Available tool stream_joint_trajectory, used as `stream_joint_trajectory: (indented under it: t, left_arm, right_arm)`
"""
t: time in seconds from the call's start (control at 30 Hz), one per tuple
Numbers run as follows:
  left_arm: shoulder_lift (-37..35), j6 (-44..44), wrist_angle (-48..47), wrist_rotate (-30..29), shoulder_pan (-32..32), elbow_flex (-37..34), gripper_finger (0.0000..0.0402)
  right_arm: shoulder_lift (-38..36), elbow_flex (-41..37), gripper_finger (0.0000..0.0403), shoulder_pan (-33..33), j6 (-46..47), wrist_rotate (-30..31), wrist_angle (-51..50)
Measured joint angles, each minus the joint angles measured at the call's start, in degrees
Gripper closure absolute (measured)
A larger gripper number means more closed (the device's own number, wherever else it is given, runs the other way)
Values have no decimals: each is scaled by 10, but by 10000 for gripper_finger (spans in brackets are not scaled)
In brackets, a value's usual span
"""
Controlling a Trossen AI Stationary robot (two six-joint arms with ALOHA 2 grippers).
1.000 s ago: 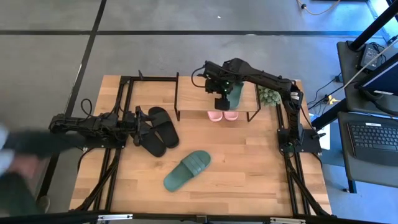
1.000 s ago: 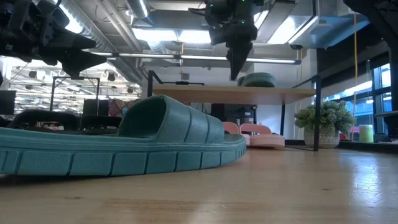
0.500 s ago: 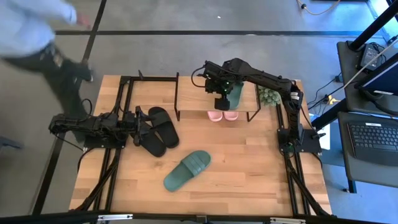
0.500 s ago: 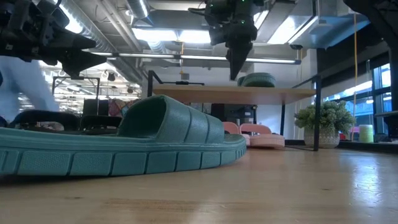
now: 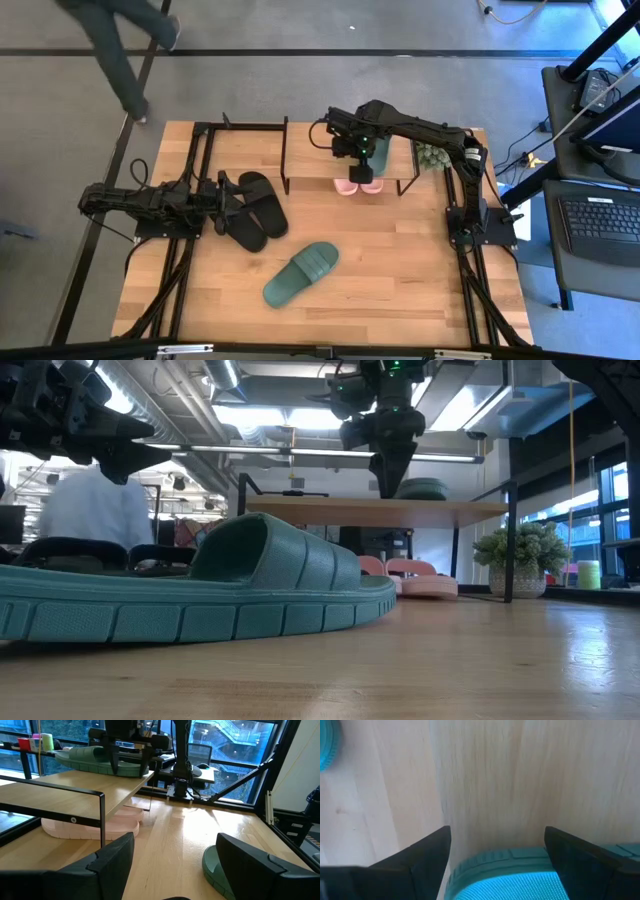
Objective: Pick and place slides into the shelf
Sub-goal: Put the right green slide on the shelf, then put the green slide on the shelf
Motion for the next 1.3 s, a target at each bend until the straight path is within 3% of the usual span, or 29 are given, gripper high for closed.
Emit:
stream_joint_trajectory:
  t: [0.17, 0.47, 0.83, 1.03, 1.3]
  left_arm:
    - [0, 0, 0, 0, 0, 0, 128]
    - [0, 0, 0, 0, 0, 0, 128]
    - [0, 0, 0, 1, 0, 0, 128]
    - [0, 2, 0, 1, 0, 0, 128]
    - [0, 2, 0, 2, 0, 0, 128]
  right_arm:
    - [0, 0, 83, 0, 5, 0, -31]
    - [-7, 6, 83, 13, 1, -1, 3]
    - [-116, 16, 83, 82, 37, -7, 63]
    - [-186, -67, 83, 120, 63, -8, 163]
    - [-287, -318, 83, 153, 78, -7, 423]
